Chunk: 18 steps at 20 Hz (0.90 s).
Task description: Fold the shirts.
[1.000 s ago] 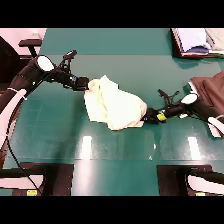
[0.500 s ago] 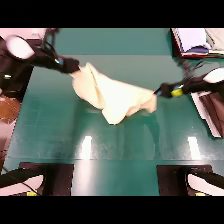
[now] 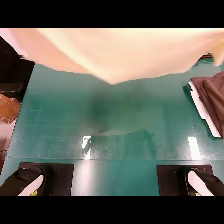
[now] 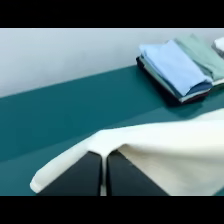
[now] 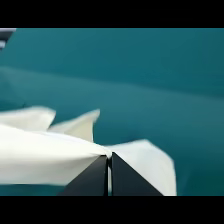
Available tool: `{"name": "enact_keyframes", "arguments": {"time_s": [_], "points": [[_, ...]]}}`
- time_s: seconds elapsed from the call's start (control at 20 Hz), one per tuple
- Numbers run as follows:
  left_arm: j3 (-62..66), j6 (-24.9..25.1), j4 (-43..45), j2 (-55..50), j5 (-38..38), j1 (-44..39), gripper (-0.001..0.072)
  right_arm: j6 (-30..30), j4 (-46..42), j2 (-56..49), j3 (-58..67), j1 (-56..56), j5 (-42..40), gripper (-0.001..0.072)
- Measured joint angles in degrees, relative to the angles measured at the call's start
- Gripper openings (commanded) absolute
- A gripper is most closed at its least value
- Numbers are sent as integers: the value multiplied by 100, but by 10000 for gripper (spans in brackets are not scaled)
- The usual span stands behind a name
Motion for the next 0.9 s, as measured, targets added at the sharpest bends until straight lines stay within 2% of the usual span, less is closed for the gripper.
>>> {"name": "enact_keyframes", "arguments": {"time_s": [0.25, 0.45, 0.7, 0.9], "points": [[125, -2, 2, 472, -94, 0, 26, 50, 17, -79, 1226, -688, 326, 11], [-76, -2, -66, 197, -686, 0, 26, 280, -48, -719, 1862, -658, 754, 11], [-1305, 125, -356, -573, -1416, 2, 26, 424, -87, -1609, 1130, 337, 955, 11], [-2778, 337, -345, -898, -1694, 2, 26, 452, -603, -2004, 61, 1255, 916, 10]]}}
